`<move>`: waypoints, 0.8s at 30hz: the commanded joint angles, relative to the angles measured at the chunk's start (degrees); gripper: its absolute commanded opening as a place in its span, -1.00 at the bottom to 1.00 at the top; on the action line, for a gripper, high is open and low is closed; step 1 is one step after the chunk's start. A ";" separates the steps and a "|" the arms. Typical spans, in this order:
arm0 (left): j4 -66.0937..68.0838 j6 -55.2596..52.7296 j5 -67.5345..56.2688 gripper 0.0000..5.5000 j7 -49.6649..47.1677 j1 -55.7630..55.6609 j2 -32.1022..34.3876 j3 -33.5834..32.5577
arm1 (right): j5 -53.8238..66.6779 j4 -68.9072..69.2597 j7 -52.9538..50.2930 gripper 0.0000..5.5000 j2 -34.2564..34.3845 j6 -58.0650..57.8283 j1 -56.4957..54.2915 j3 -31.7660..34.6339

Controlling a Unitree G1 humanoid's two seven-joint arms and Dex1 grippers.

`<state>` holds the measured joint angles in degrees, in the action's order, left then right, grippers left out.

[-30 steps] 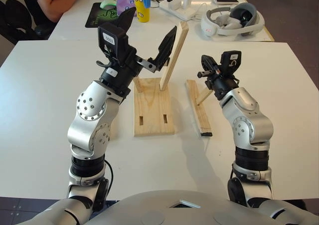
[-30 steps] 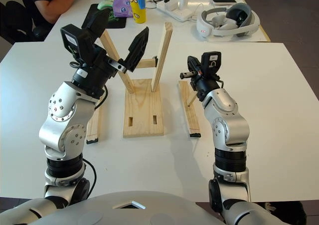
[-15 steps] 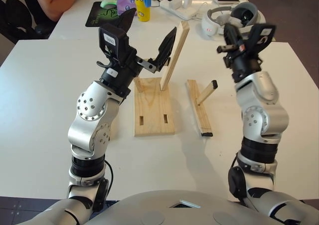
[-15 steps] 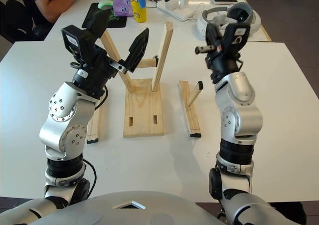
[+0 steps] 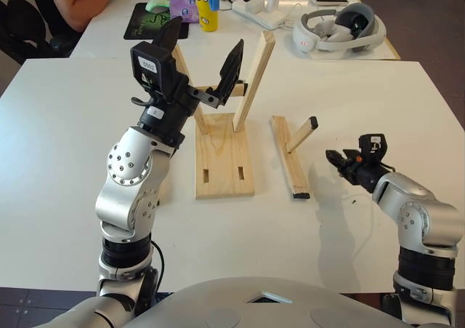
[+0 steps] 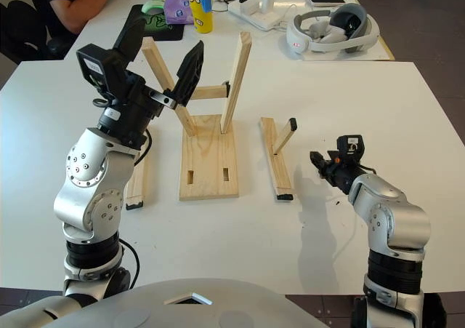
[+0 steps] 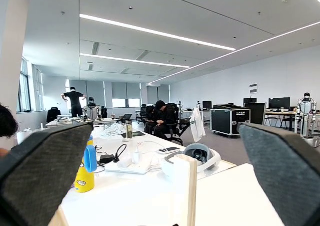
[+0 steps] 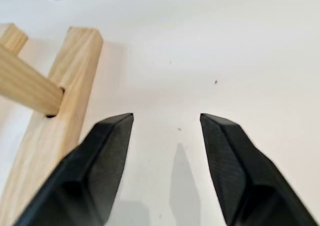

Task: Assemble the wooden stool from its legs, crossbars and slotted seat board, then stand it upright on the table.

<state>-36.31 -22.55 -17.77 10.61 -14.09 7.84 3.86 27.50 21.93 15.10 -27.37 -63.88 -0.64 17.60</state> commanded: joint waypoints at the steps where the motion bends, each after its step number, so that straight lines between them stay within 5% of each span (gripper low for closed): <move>1: -1.49 -0.74 0.92 0.96 -0.80 1.15 0.54 -0.23 | 4.44 2.79 1.81 0.17 -1.58 -8.85 -1.95 2.62; 9: -1.19 -0.50 1.26 0.96 -1.19 1.11 0.41 0.08 | 10.51 8.55 1.32 0.68 4.32 -20.34 -6.77 2.27; 17: 0.94 -1.90 -1.06 0.96 1.85 -2.07 1.63 -0.17 | -0.08 11.95 -4.40 0.68 4.41 -8.01 0.71 -12.50; 24: 3.17 -1.78 -2.19 0.96 3.91 -4.06 2.08 -0.34 | -4.51 8.76 -6.96 0.68 8.59 -1.63 4.36 -15.19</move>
<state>-33.80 -24.16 -19.74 13.91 -17.11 9.53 3.51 23.64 31.90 8.55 -19.69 -66.70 3.39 3.24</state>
